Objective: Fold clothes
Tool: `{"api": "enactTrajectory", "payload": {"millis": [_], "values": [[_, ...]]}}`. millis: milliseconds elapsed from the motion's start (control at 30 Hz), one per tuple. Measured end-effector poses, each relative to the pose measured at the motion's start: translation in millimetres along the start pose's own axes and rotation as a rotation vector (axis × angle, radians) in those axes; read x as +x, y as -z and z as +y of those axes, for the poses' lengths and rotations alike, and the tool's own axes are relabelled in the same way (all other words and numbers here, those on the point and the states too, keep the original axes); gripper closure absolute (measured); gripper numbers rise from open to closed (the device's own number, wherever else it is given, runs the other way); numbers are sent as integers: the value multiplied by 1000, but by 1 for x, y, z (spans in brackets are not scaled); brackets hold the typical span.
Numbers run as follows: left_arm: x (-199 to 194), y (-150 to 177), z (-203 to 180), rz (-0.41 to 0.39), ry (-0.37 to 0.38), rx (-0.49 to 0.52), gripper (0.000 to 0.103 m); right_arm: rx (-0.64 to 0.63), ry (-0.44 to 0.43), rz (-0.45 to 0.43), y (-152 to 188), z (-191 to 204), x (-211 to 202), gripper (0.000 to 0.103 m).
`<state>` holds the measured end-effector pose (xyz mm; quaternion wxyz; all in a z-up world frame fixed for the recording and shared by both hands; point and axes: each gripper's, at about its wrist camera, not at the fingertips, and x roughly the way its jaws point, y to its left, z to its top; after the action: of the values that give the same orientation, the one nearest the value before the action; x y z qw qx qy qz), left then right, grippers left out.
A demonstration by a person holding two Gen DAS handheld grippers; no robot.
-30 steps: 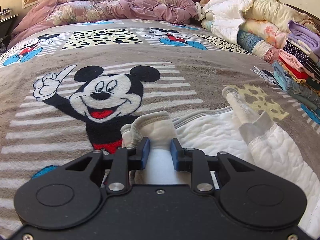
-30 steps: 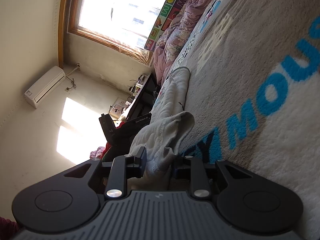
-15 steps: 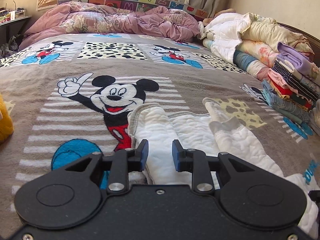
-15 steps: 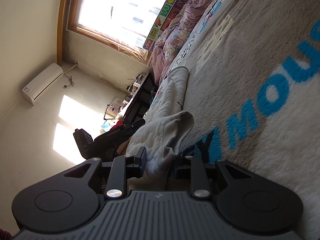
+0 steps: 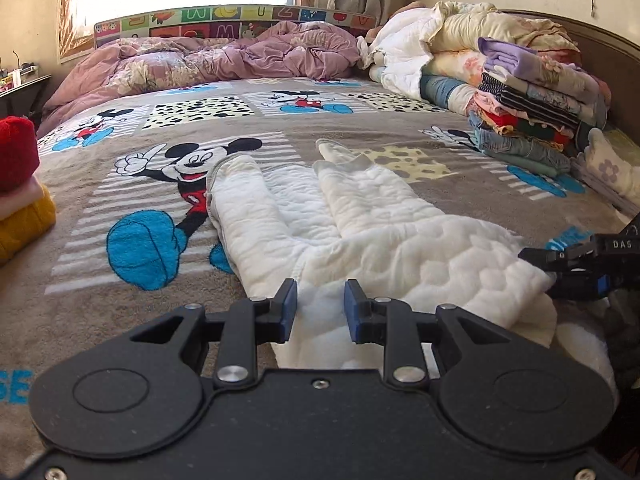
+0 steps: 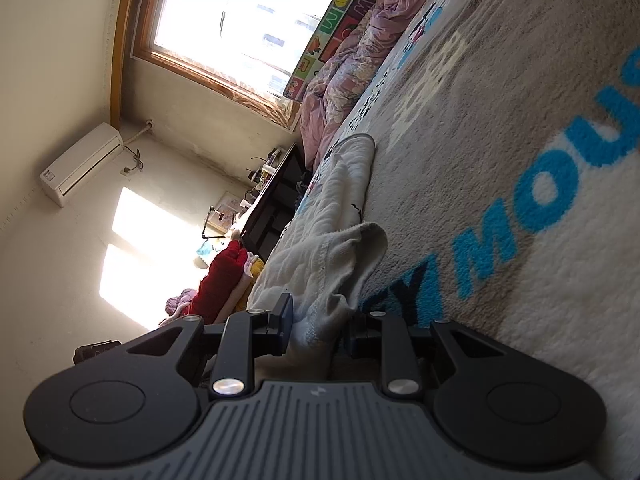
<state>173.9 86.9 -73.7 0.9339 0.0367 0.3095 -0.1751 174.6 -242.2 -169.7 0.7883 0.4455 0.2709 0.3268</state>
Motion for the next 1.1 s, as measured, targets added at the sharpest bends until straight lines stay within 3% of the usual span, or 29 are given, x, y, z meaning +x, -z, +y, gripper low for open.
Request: {"api": "enactTrajectory", "payload": {"millis": [33, 267, 367, 500, 833, 933, 1100], "values": [[3, 0, 0, 25, 1, 4, 79, -2, 5, 1, 0, 1, 0, 76], [-5, -23, 17, -77, 2, -115, 79, -2, 3, -10, 1, 1, -1, 76], [15, -25, 16, -28, 26, -116, 79, -2, -1, -13, 1, 0, -1, 76], [40, -17, 3, 63, 9, -30, 79, 3, -10, -13, 1, -2, -2, 76], [17, -7, 8, 15, 40, -59, 78, 1, 20, -4, 0, 1, 1, 76], [-4, 0, 7, -30, 55, -53, 62, -13, 51, -1, 1, 5, 4, 77], [-49, 20, -1, -106, 77, 13, 54, 29, 64, -6, 0, 6, 3, 75]]}}
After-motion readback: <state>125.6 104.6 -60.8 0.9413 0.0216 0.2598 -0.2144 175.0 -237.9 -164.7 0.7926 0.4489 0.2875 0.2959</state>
